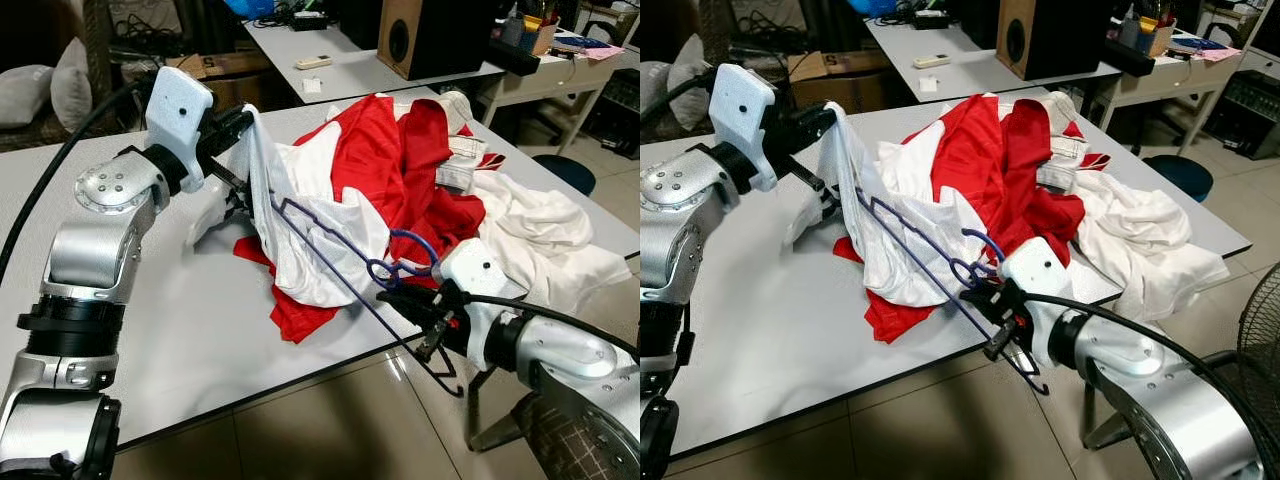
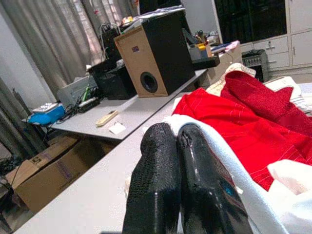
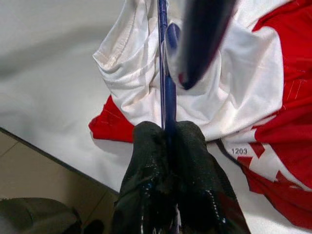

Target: Hang hanger

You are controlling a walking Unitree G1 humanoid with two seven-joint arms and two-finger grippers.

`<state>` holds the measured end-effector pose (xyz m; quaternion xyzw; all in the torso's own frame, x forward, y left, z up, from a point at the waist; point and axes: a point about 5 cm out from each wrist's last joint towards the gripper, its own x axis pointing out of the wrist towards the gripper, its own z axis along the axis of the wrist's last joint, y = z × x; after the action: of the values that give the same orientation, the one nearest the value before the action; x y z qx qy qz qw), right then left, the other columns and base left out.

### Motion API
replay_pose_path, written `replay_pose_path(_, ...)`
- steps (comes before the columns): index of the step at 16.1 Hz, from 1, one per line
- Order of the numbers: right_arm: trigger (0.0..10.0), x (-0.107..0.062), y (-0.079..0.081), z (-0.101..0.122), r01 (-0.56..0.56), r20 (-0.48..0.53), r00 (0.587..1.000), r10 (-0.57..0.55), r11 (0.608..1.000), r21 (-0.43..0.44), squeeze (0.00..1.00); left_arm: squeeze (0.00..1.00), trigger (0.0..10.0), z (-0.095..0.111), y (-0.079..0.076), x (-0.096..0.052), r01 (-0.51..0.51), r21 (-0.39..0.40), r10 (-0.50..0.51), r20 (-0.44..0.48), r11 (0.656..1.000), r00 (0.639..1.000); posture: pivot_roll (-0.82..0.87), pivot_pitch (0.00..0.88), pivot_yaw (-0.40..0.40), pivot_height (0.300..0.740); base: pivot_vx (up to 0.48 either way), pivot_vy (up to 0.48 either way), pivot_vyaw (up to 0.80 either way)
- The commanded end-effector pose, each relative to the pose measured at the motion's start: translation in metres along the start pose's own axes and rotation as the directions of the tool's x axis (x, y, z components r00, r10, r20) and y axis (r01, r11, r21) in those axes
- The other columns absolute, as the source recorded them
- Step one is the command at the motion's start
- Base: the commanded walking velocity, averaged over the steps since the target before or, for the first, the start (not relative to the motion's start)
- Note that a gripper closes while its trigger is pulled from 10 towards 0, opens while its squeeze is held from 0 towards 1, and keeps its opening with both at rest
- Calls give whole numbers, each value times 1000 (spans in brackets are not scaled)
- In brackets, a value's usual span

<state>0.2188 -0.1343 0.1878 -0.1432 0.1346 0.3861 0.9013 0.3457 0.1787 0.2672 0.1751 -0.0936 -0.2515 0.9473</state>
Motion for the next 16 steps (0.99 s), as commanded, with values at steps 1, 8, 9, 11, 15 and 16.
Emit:
replay_pose_path(1, 10000, 3, -1, 4, 7, 15, 1000, -6, 1000, -11, 0, 0, 0, 10, -1, 4, 9, 32, -10, 27, 999, 1000, -87, 0, 45, 740, 0, 0, 0)
replay_pose_path(8, 10000, 19, -11, 20, 132, 76, 987, -140, 985, 108, 0, 0, 0, 5, -8, 5, 35, 133, -34, -14, 991, 999, -87, 0, 37, 740, 0, 0, 0)
replay_pose_path(9, 10000, 24, -8, 23, 129, 96, 984, -147, 976, 174, 0, 0, 0, 4, -12, 5, 51, 151, -49, -20, 987, 999, -89, 0, 40, 740, 0, 0, 0)
replay_pose_path(11, 10000, 28, -1, 24, 99, 102, 987, -122, 974, 203, 0, 0, 0, 6, -17, 6, 85, 168, -83, -17, 982, 996, -91, 0, 41, 740, 0, 0, 0)
replay_pose_path(15, 10000, 37, 16, 18, -9, 29, 1000, 4, 980, 201, 0, 0, 0, 13, -31, 8, 208, 277, -215, -6, 938, 977, -84, 0, 24, 740, 0, 0, 0)
replay_pose_path(16, 10000, 37, 15, 12, -10, -10, 1000, 12, 982, 189, 0, 0, 0, 14, -33, 8, 266, 320, -272, -26, 909, 962, -76, 0, 15, 740, 0, 0, 0)
